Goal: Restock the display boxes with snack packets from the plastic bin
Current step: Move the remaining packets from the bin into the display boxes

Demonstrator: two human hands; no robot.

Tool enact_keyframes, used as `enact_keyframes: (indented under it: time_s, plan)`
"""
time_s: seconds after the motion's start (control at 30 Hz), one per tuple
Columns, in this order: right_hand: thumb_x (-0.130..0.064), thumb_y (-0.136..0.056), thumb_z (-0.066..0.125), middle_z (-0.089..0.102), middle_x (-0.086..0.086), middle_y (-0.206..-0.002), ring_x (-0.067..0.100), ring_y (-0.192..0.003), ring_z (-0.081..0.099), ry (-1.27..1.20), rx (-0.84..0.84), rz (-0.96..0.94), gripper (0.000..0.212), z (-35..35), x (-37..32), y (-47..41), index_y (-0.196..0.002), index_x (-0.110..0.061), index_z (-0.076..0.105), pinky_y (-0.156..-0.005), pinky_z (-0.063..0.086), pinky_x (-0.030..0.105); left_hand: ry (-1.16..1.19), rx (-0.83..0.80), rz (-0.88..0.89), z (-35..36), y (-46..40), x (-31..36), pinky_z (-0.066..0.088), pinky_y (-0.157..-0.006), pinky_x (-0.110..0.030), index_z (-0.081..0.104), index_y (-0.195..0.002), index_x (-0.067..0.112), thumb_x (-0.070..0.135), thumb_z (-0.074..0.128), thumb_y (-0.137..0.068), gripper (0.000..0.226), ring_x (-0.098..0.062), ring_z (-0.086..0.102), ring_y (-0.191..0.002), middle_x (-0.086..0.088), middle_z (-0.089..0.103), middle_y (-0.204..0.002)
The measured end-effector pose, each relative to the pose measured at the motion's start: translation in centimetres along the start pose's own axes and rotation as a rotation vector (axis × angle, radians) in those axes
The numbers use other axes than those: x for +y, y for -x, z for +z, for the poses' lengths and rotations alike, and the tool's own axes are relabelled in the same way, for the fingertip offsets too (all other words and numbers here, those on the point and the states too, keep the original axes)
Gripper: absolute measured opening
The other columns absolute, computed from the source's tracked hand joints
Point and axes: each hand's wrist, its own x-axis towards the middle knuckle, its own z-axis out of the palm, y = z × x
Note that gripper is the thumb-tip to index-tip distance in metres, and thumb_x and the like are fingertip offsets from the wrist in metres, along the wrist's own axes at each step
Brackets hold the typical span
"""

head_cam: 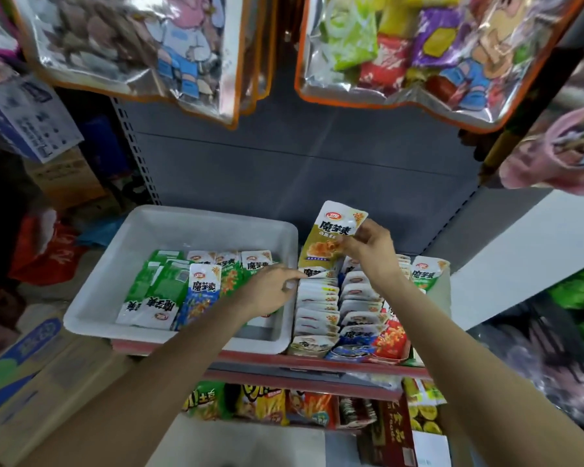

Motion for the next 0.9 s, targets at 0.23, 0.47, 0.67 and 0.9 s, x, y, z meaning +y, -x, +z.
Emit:
enact_keyframes:
  time_s: [0.23,0.47,0.67,0.9]
  plan:
    - [-0.014,-0.08,0.071,0.068,0.004,-0.089,0.019,-0.081,0.062,0.552,-0.156,0.012,0.02,0.2,0.0,-1.1,-0.098,-0.012,0.063,-0.074,0.047,0.025,0.001,0.012,-0.008,-0.3,-0.1,0.2,0.042,-0.098,-0.034,0.05,-0.135,0.029,0.008,0.043,-0.094,0.047,-0.022,0.049,-0.118,-0.007,0.048,-0.135]
    - [-0.007,-0.091,0.045,0.064,0.014,-0.099,0.035,-0.093,0.06,1.224,-0.346,-0.161,0.017,1.7,-1.1,-0.6,-0.096,-0.012,0.06,-0.07,0.043,0.034,0.185,0.106,-0.04,0.1,-0.3,1.0,0.041,-0.098,-0.022,0.057,-0.128,0.015,0.004,0.044,-0.094,0.038,-0.014,0.057,-0.114,-0.004,0.061,-0.127]
    - [-0.004,-0.095,0.043,0.057,0.016,-0.123,0.032,-0.112,0.057,1.438,-0.47,-0.093,0.029,3.2,-1.4,-0.7,-0.123,-0.005,0.052,-0.087,0.046,0.037,0.245,0.122,-0.052,-0.3,-0.1,0.6,0.04,-0.09,-0.015,0.058,-0.125,0.01,0.004,0.047,-0.094,0.034,-0.015,0.058,-0.113,-0.007,0.064,-0.121]
    - [-0.009,-0.091,0.048,0.046,0.009,-0.126,0.028,-0.121,0.044,1.255,-0.334,-0.407,0.039,7.8,-2.2,1.0,-0.13,-0.013,0.045,-0.081,0.048,0.037,0.25,0.286,-0.185,-2.0,2.4,-4.2,0.041,-0.086,-0.017,0.062,-0.118,0.007,0.003,0.051,-0.092,0.028,-0.009,0.056,-0.096,-0.007,0.065,-0.117]
